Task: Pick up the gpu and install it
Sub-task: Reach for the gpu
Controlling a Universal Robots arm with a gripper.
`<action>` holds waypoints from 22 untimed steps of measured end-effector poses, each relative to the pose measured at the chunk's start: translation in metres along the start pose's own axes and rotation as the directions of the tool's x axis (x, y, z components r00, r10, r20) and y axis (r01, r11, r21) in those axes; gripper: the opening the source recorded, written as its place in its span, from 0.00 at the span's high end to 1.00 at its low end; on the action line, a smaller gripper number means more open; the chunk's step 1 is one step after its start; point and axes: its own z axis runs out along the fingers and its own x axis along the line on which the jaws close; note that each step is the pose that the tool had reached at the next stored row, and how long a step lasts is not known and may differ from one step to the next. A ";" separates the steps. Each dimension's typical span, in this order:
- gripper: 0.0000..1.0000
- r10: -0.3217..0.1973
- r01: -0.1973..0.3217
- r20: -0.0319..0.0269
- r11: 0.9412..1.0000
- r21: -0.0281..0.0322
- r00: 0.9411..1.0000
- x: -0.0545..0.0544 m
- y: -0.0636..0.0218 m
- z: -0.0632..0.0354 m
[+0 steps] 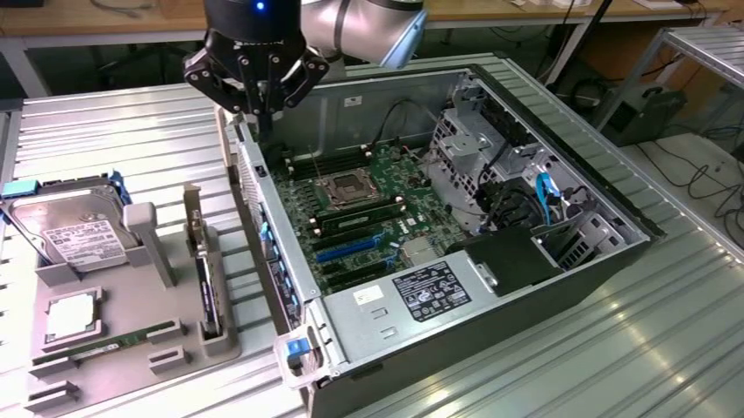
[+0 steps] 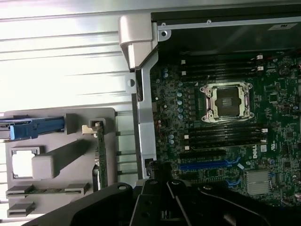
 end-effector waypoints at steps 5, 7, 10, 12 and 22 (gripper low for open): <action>0.89 0.000 0.000 0.000 1.000 0.000 1.000 0.007 -0.0005 0.0000; 0.89 0.000 0.000 0.000 1.000 0.000 1.000 0.010 -0.0007 0.0000; 0.89 0.000 0.000 0.000 1.000 0.000 1.000 0.014 -0.0010 0.0000; 0.89 0.000 0.000 0.000 1.000 0.000 1.000 0.017 -0.0013 -0.0001; 0.89 0.000 0.000 0.000 1.000 0.000 1.000 0.030 -0.0026 0.0002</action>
